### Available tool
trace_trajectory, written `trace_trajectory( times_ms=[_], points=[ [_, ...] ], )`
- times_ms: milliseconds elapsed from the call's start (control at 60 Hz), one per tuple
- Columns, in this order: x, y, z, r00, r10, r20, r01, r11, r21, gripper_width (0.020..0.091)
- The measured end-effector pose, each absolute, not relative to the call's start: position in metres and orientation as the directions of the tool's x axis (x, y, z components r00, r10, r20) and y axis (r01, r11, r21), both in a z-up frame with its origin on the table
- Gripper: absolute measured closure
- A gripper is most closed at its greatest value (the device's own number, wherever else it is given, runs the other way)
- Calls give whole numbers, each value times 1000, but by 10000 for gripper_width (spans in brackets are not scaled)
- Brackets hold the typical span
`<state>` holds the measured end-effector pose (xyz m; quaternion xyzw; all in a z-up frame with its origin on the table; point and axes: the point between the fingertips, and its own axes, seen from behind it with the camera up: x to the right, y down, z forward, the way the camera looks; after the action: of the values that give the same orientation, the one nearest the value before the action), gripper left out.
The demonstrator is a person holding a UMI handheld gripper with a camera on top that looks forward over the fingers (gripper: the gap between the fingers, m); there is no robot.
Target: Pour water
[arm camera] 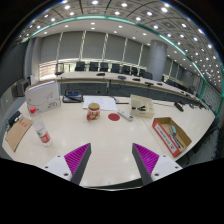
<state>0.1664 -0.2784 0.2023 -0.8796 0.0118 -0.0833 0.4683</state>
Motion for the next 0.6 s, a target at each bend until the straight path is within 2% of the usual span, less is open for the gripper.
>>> trace_trajectory(
  times_ms=[383, 600],
  points=[
    [-76, -242, 115, 994, 105, -3, 55, -545, -837, 245],
    [-147, -169, 91, 991, 132, -18, 44, -449, -892, 243]
  ],
)
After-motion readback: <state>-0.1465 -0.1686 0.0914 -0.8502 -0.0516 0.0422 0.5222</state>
